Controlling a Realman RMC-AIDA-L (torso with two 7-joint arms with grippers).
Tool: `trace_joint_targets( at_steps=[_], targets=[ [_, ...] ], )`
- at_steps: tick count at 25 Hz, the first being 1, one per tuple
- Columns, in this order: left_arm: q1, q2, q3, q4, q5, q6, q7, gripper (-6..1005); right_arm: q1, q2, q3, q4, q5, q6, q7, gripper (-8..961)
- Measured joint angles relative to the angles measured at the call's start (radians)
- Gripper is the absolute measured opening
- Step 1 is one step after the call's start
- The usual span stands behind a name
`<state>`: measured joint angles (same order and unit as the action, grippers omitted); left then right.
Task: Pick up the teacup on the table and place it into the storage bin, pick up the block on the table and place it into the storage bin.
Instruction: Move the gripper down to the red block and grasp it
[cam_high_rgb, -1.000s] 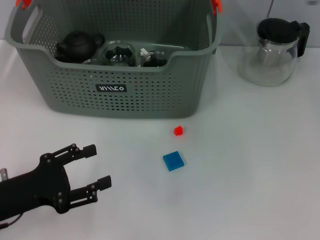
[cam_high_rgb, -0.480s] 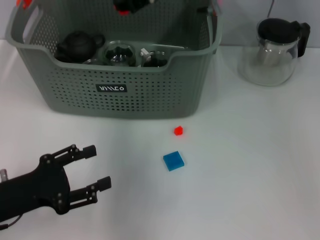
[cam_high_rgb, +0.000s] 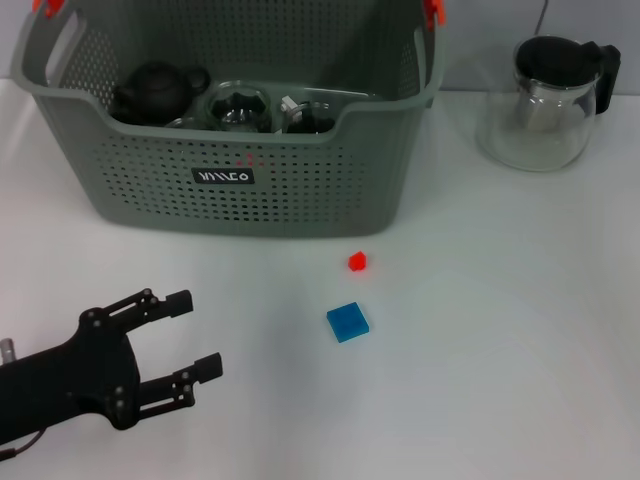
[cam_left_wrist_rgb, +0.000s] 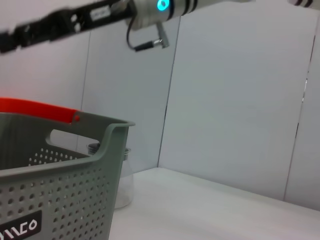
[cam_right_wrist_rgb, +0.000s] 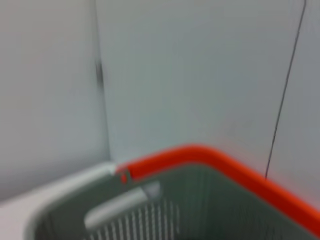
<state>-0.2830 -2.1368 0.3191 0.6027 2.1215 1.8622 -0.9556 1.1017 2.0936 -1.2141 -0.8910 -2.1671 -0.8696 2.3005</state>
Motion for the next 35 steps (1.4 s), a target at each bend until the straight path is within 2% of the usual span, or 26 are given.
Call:
trace_joint_targets(
  at_steps=[4,8,12,14,15,17,19,21,25,29,32,35],
  targets=[
    [0.001,0.0,0.0,0.0,0.0,0.002,0.0,798,-0.165,-0.015,0.028,-0.225,0.18,-0.137,-0.059,734],
    [0.0,0.001,0.0,0.002,0.0,0.002,0.0,798,-0.322,-0.034,0.091,-0.441,0.3,-0.436,-0.133,818],
    [0.001,0.005,-0.017,0.006,0.0,0.002,0.0,798,-0.446,-0.059,0.116,-0.625,0.259,-0.802,-0.137,831],
    [0.002,0.007,-0.03,0.007,0.001,0.002,0.0,798,-0.484,-0.054,0.11,-0.695,0.183,-0.919,-0.131,826],
    [0.002,0.008,-0.035,0.007,0.001,0.002,0.0,798,-0.497,-0.047,0.106,-0.719,0.146,-0.953,-0.129,794],
    [0.003,0.009,-0.039,0.007,0.001,0.001,0.0,798,-0.504,-0.025,0.102,-0.741,0.04,-0.992,-0.11,730],
    [0.003,0.009,-0.039,0.007,0.001,0.001,-0.001,798,-0.49,-0.006,0.094,-0.742,-0.057,-0.999,-0.068,730],
    [0.004,0.008,-0.039,0.007,0.001,0.001,-0.002,798,-0.462,0.004,0.065,-0.725,-0.144,-0.985,0.013,731],
    [0.006,0.008,-0.046,0.007,0.0,0.001,-0.003,798,-0.385,0.005,-0.009,-0.641,-0.249,-0.938,0.207,731],
    [0.007,0.008,-0.052,0.005,0.0,0.002,-0.002,798,-0.293,0.006,-0.083,-0.482,-0.303,-0.878,0.378,731],
    [0.008,0.008,-0.052,0.005,0.0,0.002,-0.002,798,-0.232,0.006,-0.124,-0.366,-0.351,-0.835,0.449,730],
    [0.008,0.008,-0.052,0.005,0.0,-0.001,-0.001,798,-0.203,0.007,-0.163,-0.307,-0.389,-0.799,0.48,730]
  ],
)
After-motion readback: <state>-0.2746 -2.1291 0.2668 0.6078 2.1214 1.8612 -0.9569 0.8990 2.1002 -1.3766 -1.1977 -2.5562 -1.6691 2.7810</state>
